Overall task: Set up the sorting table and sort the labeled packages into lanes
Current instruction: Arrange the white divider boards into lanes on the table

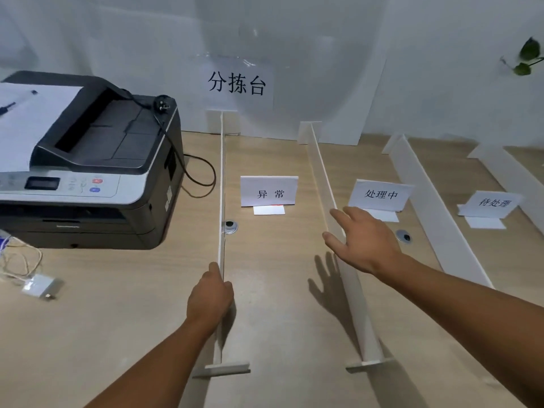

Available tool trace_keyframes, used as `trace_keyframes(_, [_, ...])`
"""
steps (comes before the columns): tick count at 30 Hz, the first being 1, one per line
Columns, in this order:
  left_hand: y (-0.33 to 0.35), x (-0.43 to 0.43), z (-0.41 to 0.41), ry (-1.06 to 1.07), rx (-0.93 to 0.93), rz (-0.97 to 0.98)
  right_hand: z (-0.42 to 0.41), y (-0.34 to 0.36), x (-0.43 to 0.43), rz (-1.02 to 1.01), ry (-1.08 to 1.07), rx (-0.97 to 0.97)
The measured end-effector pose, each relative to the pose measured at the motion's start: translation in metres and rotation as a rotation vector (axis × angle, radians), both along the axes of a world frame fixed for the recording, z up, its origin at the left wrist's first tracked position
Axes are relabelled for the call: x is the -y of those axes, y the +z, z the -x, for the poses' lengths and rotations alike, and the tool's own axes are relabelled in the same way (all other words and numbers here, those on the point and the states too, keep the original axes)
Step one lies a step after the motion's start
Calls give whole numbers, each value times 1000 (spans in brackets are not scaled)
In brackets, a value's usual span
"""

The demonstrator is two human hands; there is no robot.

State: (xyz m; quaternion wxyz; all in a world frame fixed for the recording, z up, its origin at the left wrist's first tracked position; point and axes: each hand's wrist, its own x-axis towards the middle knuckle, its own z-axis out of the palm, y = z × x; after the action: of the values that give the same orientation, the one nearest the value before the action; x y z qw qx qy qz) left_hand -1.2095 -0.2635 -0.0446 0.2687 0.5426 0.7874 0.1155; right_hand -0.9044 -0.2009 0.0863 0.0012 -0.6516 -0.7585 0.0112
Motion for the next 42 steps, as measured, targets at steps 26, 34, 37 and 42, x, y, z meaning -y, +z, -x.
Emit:
trace_keyframes(26, [17, -10, 5, -61, -24, 102, -23, 57, 73, -91, -183, 12])
trace_keyframes(34, [7, 6, -10, -21, -46, 60, -75, 62, 84, -52, -202, 37])
trace_keyframes(37, [19, 9, -15, 29, -103, 27, -80, 66, 89, -60, -192, 35])
trace_keyframes(42, [95, -28, -96, -297, -131, -323, -121, 79, 113, -102, -284, 28])
